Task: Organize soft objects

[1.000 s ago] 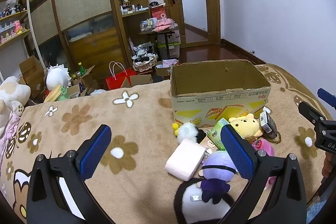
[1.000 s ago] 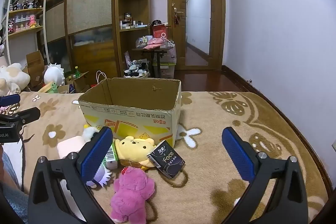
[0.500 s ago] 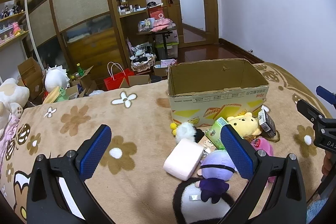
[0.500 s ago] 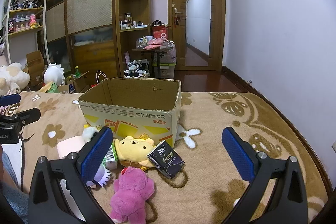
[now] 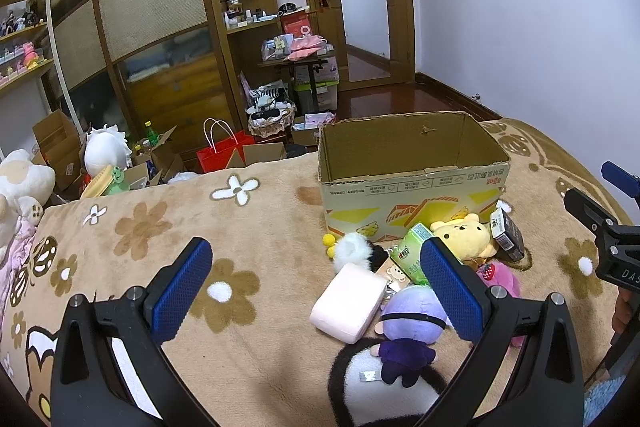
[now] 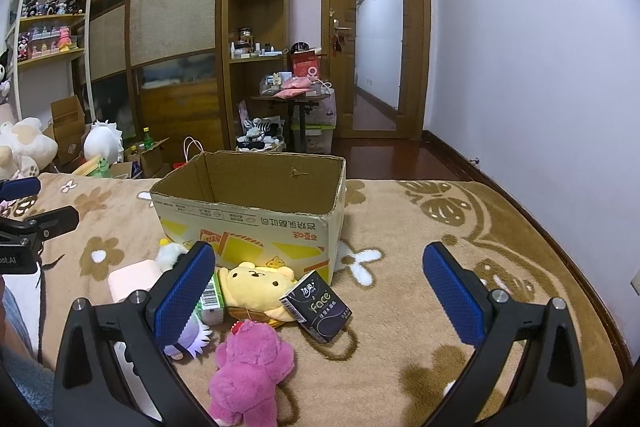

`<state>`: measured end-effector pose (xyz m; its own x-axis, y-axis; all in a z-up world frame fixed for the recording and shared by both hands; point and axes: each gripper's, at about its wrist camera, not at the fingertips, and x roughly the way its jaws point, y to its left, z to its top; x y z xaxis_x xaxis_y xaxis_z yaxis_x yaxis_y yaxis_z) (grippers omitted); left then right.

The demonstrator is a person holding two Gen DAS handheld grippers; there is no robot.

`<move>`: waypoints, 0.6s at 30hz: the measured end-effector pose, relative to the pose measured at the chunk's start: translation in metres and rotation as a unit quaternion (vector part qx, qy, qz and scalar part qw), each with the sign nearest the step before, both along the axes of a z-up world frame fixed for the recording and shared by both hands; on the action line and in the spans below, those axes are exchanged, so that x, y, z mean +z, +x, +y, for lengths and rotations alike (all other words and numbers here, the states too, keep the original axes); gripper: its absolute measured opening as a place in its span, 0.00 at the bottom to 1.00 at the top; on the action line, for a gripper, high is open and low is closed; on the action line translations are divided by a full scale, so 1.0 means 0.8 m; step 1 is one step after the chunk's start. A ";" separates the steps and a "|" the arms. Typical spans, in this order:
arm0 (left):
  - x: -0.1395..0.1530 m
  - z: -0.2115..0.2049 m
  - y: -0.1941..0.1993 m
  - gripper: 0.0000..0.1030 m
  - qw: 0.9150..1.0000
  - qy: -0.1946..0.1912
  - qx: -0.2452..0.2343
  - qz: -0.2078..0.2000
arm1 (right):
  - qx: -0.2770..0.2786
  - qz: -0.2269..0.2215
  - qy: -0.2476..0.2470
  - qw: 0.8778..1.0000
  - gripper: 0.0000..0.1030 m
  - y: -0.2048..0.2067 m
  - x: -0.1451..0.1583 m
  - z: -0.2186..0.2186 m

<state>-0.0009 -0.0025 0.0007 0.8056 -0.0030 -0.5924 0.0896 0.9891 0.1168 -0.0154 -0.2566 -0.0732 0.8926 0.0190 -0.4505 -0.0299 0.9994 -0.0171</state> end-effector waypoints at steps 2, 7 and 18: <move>0.001 0.000 -0.002 1.00 1.000 -0.001 -0.001 0.000 | -0.001 0.000 -0.001 1.000 1.00 -0.002 0.001 0.001; 0.003 0.001 -0.003 1.00 1.000 -0.001 -0.001 -0.001 | -0.001 0.000 -0.002 1.000 1.00 -0.004 0.004 0.003; 0.004 0.001 -0.001 1.00 1.000 -0.001 0.000 -0.001 | -0.001 -0.001 -0.001 1.000 1.00 -0.005 0.002 0.001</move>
<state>-0.0016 -0.0016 0.0038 0.8069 -0.0042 -0.5906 0.0892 0.9894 0.1147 -0.0194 -0.2554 -0.0714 0.8932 0.0165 -0.4494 -0.0282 0.9994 -0.0194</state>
